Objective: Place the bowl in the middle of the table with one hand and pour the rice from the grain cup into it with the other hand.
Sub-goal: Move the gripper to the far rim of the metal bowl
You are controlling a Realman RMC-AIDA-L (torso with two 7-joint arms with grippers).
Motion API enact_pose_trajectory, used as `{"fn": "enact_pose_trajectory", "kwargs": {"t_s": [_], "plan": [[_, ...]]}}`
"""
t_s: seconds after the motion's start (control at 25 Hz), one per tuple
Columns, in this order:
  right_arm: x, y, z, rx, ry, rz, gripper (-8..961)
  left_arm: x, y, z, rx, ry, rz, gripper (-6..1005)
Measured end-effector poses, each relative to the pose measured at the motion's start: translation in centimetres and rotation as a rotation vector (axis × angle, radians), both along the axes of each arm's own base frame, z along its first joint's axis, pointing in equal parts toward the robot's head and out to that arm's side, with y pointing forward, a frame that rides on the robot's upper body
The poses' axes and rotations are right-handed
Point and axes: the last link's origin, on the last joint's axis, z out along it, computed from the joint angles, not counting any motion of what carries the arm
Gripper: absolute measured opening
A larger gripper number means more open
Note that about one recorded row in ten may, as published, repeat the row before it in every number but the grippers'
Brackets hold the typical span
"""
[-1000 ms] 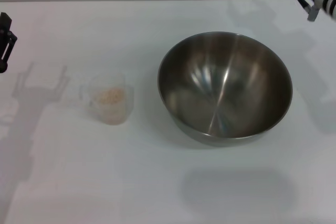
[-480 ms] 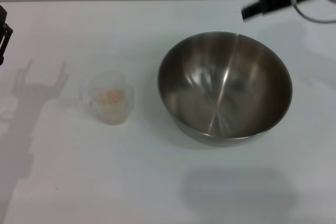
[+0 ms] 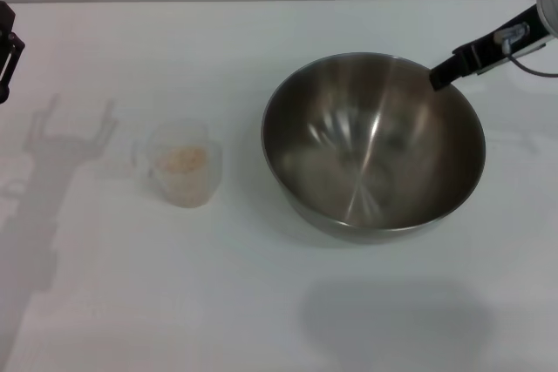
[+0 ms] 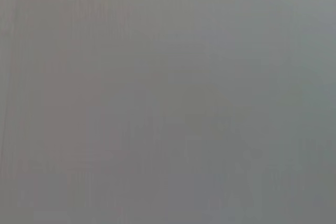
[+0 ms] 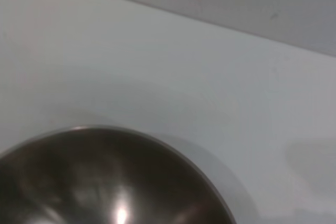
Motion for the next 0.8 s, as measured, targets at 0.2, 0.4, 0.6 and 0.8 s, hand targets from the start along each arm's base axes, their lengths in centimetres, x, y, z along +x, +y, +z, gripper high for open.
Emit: {"fn": "enact_pose_trajectory", "kwargs": {"t_s": [0.2, 0.4, 0.6, 0.8], "plan": [[1.0, 0.2, -1.0, -0.03, -0.007, -0.01, 585, 0.0, 0.1, 0.1, 0.004, -0.001, 0.001, 814], [2.1, 0.7, -2.5, -0.059, -0.015, -0.021, 579, 0.0, 0.1, 0.0, 0.003, -0.003, 0.005, 814], [2.6, 1.0, -3.3, -0.068, -0.018, -0.015, 574, 0.0, 0.2, 0.0, 0.002, -0.003, 0.005, 814], [3.1, 1.0, -3.8, -0.082, -0.024, -0.012, 568, 0.1, 0.2, 0.0, 0.004, -0.003, 0.002, 814]]}}
